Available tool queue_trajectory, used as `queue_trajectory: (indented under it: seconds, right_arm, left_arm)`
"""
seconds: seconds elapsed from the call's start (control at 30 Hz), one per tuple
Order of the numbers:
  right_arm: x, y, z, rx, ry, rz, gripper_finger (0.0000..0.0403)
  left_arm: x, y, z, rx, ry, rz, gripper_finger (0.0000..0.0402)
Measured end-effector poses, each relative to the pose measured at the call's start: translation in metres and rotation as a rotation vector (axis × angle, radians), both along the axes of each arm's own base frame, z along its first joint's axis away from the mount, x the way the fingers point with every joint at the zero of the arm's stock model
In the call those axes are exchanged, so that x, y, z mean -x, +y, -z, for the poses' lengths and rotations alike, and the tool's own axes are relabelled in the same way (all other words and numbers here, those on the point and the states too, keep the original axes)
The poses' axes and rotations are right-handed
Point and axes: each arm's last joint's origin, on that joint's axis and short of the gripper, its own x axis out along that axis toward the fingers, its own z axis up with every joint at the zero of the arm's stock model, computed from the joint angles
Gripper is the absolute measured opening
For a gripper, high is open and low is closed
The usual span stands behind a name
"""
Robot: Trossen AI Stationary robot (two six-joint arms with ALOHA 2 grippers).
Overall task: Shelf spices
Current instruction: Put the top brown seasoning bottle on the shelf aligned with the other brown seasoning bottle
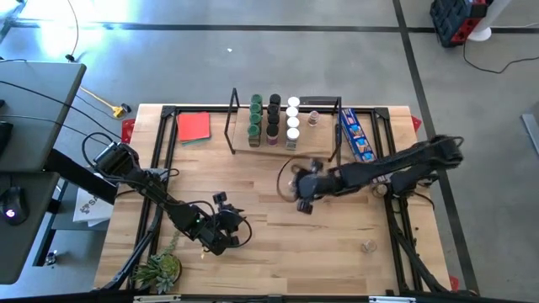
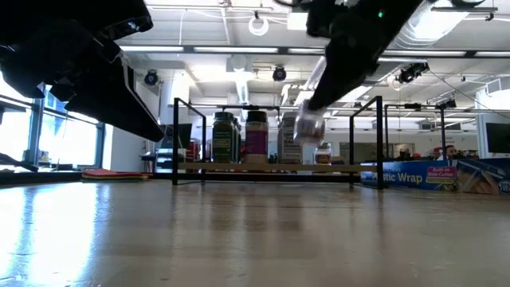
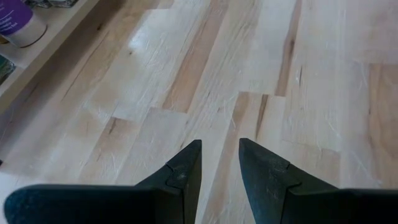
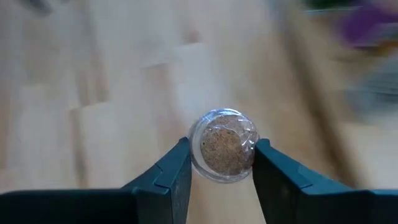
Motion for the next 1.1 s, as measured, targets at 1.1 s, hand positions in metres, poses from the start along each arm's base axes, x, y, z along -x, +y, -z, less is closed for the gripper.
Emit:
queue_trajectory:
  seconds: [1.1]
  right_arm:
    - [0.008, -0.192, 0.021, -0.061, 0.295, 0.283, 0.0141]
  left_arm:
    - [-0.005, -0.002, -0.003, 0.005, -0.039, 0.027, 0.0103]
